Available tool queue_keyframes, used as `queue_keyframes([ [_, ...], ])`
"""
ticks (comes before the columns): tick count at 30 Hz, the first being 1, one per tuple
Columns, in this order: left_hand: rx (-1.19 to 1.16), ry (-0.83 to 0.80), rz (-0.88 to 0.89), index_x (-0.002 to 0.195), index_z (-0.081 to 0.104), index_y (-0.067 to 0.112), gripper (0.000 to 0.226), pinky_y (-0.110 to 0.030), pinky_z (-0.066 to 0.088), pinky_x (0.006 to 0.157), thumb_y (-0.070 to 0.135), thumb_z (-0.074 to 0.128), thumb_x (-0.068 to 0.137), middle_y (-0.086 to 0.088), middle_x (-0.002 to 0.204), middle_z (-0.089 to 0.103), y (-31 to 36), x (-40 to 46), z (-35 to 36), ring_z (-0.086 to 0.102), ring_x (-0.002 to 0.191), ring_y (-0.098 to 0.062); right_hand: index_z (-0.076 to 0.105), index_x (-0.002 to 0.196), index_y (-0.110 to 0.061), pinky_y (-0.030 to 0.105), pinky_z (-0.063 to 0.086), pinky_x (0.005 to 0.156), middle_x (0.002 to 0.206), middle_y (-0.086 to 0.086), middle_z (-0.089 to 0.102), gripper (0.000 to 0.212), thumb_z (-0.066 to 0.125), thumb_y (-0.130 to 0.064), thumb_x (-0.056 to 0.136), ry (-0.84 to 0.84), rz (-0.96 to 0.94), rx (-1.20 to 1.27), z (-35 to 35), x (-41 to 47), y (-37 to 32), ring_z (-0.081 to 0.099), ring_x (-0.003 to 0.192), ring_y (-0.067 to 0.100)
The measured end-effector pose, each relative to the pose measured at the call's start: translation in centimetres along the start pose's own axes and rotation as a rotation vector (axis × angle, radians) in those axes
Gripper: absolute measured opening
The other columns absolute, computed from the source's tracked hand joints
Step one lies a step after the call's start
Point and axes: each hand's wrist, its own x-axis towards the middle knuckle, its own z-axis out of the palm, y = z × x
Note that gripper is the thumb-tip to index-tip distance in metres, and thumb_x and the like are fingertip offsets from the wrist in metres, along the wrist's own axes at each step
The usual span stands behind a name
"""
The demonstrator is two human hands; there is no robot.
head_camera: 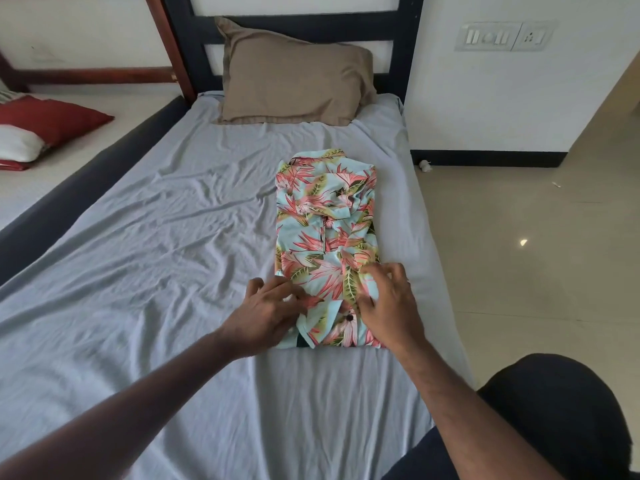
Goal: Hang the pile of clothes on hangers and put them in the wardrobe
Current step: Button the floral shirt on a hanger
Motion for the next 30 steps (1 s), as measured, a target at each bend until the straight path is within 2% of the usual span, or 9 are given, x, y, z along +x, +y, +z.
queue_keyframes([
  [2,-0.204,-0.065,-0.095,0.107,0.064,0.032,0.025,-0.042,0.034,0.082,0.031,0.046,0.089,0.014,0.110,0.064,-0.4,1.8,-1.2,0.052,0.109,-0.010,0.067,0.115,-0.020,0.032,0.051,0.075,0.111,0.003,0.050,0.030,0.073,-0.012,0.087,-0.049,0.028,0.007,0.5,0.2,0.3,0.061,0.100,0.028],
  [5,-0.491,-0.218,-0.266,0.099,0.063,0.013,0.027,-0.038,0.046,0.082,0.029,0.042,0.092,0.013,0.085,0.065,-0.9,6.7,-2.6,0.062,0.084,-0.004,0.070,0.108,-0.018,0.043,0.057,0.080,0.108,0.003,0.051,0.021,0.072,-0.015,0.088,-0.077,0.056,0.024,1.2,0.4,0.6,0.063,0.096,0.030],
  [8,-0.287,-0.228,-0.449,0.105,0.058,0.015,0.021,-0.042,0.042,0.094,0.028,0.043,0.100,0.005,0.095,0.067,-1.1,11.9,-2.2,0.061,0.095,-0.018,0.069,0.103,-0.016,0.042,0.056,0.080,0.106,0.002,0.051,0.019,0.071,-0.011,0.085,-0.040,0.083,0.052,1.3,0.5,0.8,0.064,0.095,0.029],
  [12,-0.182,0.026,-0.636,0.129,0.052,0.023,0.028,-0.046,0.032,0.098,0.026,0.049,0.101,0.007,0.115,0.066,-1.4,13.3,-0.3,0.051,0.117,-0.021,0.068,0.097,-0.019,0.025,0.047,0.078,0.105,-0.001,0.051,0.013,0.073,-0.013,0.087,-0.032,0.070,0.103,1.0,0.5,1.3,0.061,0.097,0.018],
  [15,-0.179,0.161,-0.529,0.119,0.058,0.023,0.025,-0.039,0.027,0.091,0.034,0.052,0.097,0.007,0.112,0.062,-0.4,9.9,0.3,0.050,0.114,-0.020,0.069,0.100,-0.020,0.022,0.043,0.073,0.103,-0.001,0.060,0.013,0.071,-0.013,0.088,-0.038,0.095,0.151,0.7,0.8,1.9,0.060,0.088,0.013],
  [18,-0.105,0.130,-0.347,0.107,0.062,0.025,0.031,-0.037,0.028,0.085,0.048,0.045,0.095,0.009,0.107,0.061,1.6,4.4,0.5,0.050,0.106,-0.018,0.070,0.099,-0.017,0.018,0.039,0.058,0.096,-0.002,0.070,0.013,0.069,-0.012,0.087,0.015,0.160,0.221,0.5,1.4,2.2,0.053,0.059,0.001],
  [20,-0.053,0.150,-0.373,0.102,0.065,0.025,0.031,-0.039,0.034,0.081,0.048,0.044,0.095,0.008,0.103,0.063,1.5,1.5,1.0,0.055,0.100,-0.020,0.068,0.101,-0.017,0.021,0.043,0.062,0.093,-0.002,0.071,0.016,0.070,-0.011,0.085,0.060,0.205,0.236,0.5,1.7,2.2,0.059,0.065,0.009],
  [26,-0.244,0.165,-0.954,0.118,0.059,0.022,0.043,-0.036,0.045,0.075,0.054,0.062,0.091,0.004,0.097,0.066,-1.6,3.1,0.3,0.063,0.094,-0.023,0.059,0.119,-0.017,0.029,0.048,0.068,0.083,-0.003,0.071,0.033,0.071,-0.024,0.090,0.070,0.301,0.240,0.5,2.4,2.2,0.066,0.076,0.018],
  [30,-0.328,0.109,-0.845,0.125,0.061,0.030,0.043,-0.035,0.049,0.079,0.053,0.066,0.088,0.002,0.101,0.062,-1.7,5.3,0.0,0.061,0.090,-0.018,0.073,0.097,-0.011,0.033,0.052,0.076,0.089,0.003,0.076,0.023,0.066,-0.032,0.094,0.086,0.315,0.165,0.5,3.6,2.8,0.070,0.086,0.026],
])
